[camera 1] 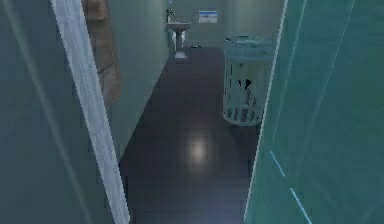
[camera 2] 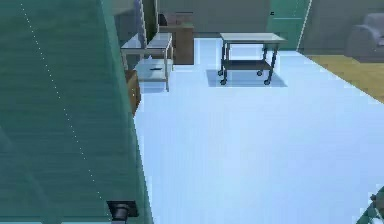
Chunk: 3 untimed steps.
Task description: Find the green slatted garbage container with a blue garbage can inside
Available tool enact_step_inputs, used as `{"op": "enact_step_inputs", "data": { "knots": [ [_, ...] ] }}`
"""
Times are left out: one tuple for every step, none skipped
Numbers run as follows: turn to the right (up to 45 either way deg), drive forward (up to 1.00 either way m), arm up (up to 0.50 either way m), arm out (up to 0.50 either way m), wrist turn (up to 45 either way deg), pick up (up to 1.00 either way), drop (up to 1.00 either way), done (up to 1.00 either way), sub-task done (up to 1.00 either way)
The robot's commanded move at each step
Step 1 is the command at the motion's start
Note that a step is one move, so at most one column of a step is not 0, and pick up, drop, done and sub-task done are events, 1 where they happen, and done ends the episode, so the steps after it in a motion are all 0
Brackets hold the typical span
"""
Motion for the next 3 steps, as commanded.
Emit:
{"op": "enact_step_inputs", "data": {
  "knots": [
    [0.0,1.00,0.00,0.00,0.0,0.00,0.00,0.00,0.00],
    [0.0,0.80,0.00,0.00,0.0,0.00,0.00,0.00,0.00],
    [39.0,0.00,0.00,0.00,0.0,0.00,0.00,0.00,0.00]
  ]
}}
